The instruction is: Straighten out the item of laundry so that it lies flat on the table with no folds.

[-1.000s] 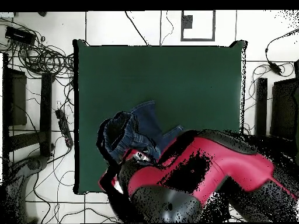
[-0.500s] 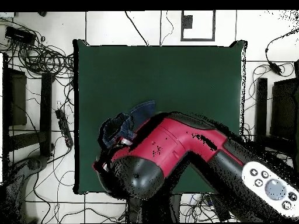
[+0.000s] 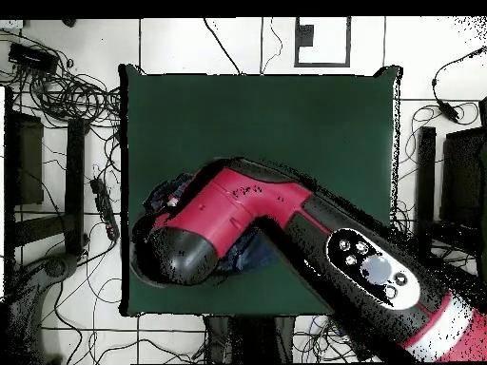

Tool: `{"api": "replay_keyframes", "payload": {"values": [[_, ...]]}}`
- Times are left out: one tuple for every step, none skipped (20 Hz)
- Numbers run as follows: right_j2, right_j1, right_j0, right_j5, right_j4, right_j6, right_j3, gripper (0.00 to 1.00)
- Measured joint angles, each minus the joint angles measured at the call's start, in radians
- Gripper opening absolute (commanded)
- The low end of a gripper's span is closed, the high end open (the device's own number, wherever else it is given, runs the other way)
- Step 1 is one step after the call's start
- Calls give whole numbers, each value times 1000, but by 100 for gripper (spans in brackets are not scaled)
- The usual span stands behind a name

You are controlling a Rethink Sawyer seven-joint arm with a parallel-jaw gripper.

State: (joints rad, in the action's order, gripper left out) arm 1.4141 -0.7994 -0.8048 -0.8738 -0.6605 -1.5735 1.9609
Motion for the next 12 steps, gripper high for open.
{"api": "replay_keyframes", "payload": {"values": [[-23,4,26,22,-26,0,-16,0],[-46,7,52,44,-52,0,-32,0],[-58,10,66,56,-65,0,-41,0],[-78,13,88,76,-84,0,-55,0],[-89,15,100,87,-95,0,-63,0],[-119,20,130,115,-117,0,-84,0],[-136,22,146,130,-127,0,-97,0],[-143,23,152,135,-131,0,-102,0],[-169,26,173,151,-141,0,-120,0],[-181,28,181,156,-145,0,-129,0],[-218,35,207,169,-159,0,-158,0],[-236,40,219,173,-165,0,-172,0]]}}
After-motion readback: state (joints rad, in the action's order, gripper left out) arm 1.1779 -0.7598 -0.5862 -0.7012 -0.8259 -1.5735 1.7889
